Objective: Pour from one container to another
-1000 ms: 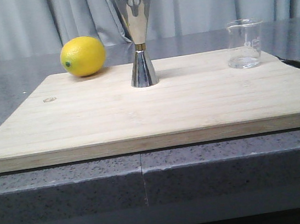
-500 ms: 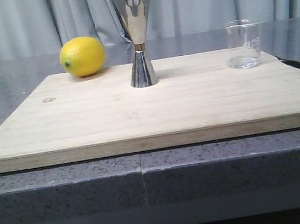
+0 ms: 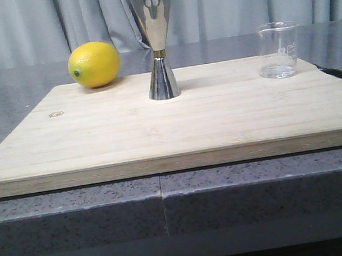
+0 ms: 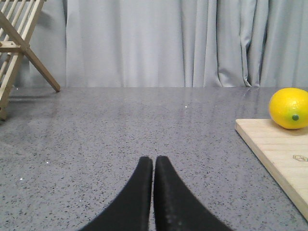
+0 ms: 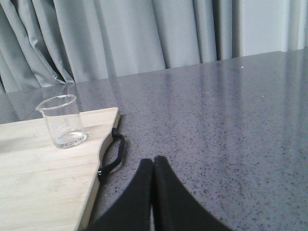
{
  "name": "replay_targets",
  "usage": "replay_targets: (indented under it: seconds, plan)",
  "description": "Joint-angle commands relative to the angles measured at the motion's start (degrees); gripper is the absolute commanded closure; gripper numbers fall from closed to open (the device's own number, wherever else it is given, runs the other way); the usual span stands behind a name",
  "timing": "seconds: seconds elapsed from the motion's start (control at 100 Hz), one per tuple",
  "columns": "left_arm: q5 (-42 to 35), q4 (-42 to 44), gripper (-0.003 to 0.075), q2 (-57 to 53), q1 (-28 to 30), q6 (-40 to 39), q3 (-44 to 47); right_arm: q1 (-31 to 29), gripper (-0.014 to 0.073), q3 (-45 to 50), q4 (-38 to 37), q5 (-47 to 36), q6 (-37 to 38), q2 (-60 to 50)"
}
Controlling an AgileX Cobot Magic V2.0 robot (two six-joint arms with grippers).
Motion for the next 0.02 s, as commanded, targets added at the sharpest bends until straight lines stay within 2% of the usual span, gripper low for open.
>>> replay_targets:
  seconds: [0.0,0.01]
  plan:
    - [-4.6,-0.6,0.0741,-1.4,0.1,0.0,1.2,0.1,0.0657,1.5,-0.8,-5.0,-0.2,-1.3]
    - [-4.6,-0.6,0.0741,-1.4,0.1,0.0,1.2,0.1,0.0657,1.5,-0.8,-5.0,-0.2,-1.3]
